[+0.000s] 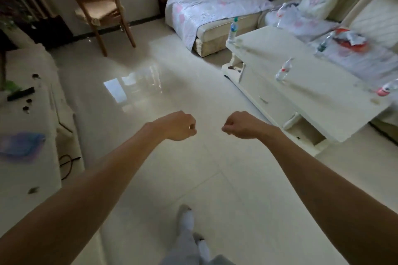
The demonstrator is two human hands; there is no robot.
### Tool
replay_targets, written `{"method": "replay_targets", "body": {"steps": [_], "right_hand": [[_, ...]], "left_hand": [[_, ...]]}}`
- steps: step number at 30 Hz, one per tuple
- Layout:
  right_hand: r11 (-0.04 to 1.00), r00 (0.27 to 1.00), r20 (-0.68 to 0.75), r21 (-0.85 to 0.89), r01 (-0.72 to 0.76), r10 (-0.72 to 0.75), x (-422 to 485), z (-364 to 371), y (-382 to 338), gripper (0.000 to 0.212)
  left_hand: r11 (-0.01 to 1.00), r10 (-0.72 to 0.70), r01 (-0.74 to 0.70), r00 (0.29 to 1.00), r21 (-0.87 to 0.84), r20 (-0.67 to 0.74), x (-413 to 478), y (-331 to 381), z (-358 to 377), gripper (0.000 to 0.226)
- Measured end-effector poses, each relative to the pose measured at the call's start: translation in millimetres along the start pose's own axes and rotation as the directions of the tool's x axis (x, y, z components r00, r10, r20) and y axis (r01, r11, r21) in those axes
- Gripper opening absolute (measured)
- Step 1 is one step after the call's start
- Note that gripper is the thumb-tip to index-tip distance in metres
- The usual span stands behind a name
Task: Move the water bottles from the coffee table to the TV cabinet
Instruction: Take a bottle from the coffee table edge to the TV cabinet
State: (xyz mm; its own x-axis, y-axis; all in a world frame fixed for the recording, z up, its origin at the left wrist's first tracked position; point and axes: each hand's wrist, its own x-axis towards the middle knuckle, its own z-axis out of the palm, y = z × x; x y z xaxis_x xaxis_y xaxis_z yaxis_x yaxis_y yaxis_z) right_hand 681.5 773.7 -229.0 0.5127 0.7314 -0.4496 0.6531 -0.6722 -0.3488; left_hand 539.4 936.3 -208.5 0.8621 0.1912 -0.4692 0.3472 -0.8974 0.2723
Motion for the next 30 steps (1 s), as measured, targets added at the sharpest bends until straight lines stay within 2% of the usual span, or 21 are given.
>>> {"method": "replay_targets", "body": {"steps": [5,11,16,22,30], "right_hand": [[0.985,0.978,-0.128,0.077,-0.157,0.166,-11,-44,40,0.035],[0.927,0.887,-0.292,0.231,-0.297,0.357,-28,-83,88,0.029],[0.869,0.829,-0.302,0.318,-0.379,0.472,-44,-98,136,0.022],[0.818,0.788,-0.308,0.425,-0.388,0.534,-53,-112,196,0.019],[0.813,0.779,-0.325,0.449,-0.371,0.536,-61,-150,311,0.018]], "left_hand": [[0.981,0.149,-0.148,0.989,0.123,0.001,72,37,-40,0.031],[0.925,0.31,-0.306,0.95,0.226,0.016,139,83,-85,0.03],[0.868,0.409,-0.418,0.908,0.268,0.09,170,145,-101,0.031],[0.793,0.486,-0.512,0.858,0.33,0.163,218,220,-101,0.032],[0.78,0.492,-0.525,0.851,0.34,0.185,288,330,-100,0.032]]}}
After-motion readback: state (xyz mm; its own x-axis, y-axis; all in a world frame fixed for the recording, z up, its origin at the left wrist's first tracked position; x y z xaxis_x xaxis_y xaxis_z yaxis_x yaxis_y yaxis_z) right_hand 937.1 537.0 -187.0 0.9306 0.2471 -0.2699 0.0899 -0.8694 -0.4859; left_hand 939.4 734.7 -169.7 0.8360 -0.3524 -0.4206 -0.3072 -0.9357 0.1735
